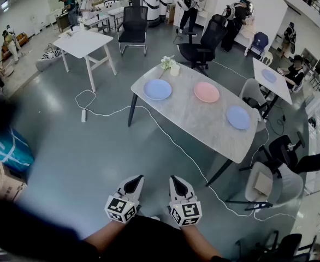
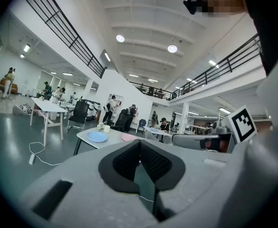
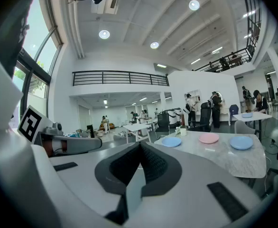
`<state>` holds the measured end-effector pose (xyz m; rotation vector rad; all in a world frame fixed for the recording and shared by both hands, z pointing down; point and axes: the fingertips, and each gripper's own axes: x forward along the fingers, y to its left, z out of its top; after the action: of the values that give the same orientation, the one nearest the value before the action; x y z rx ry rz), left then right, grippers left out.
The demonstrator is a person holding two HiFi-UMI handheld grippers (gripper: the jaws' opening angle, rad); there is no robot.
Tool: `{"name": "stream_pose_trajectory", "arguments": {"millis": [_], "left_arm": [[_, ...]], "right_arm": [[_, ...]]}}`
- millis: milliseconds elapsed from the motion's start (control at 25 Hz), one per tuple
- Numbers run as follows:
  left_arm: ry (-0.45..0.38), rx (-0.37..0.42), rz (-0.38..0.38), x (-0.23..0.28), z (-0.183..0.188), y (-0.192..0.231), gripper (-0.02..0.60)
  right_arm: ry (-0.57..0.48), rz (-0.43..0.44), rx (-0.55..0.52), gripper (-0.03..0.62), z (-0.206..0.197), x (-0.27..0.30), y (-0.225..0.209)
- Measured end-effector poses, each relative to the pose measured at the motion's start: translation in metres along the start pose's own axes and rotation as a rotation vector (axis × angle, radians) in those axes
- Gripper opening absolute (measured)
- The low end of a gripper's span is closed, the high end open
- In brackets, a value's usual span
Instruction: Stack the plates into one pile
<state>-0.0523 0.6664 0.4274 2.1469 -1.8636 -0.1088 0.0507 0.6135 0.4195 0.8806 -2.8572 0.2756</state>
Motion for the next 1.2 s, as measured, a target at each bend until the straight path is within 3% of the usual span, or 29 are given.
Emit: {"name": "stream_pose_trajectory", "arguments": {"millis": [240, 560, 760, 960, 1200], "left_arm": [[0.007, 0.040, -0.004, 0.023, 0.002, 0.009, 0.015], [0.053, -0.005, 0.017, 0.046, -0.005, 0.064, 0.015], [0.060, -0.058, -0.003, 0.102, 0.001, 0.125, 0.015], [0.095, -0.096, -0.021, 0.160, 0.016, 0.200, 0.015], [0.130, -0.098, -0.087, 0.218, 0.042, 0.291, 0.015]], "right_arm": [[-0.018, -0.033, 0.004, 0.011, 0.000, 0.011, -0.018], [0.040, -0.070, 0.111, 0.012, -0.023, 0.053, -0.035], [0.085, -0.055, 0.072, 0.012, -0.015, 0.128, -0.051], [0.120, -0.097, 0.078, 0.012, 0.008, 0.225, -0.079], [0.171, -0.101, 0.064, 0.012, 0.027, 0.341, -0.089]]}}
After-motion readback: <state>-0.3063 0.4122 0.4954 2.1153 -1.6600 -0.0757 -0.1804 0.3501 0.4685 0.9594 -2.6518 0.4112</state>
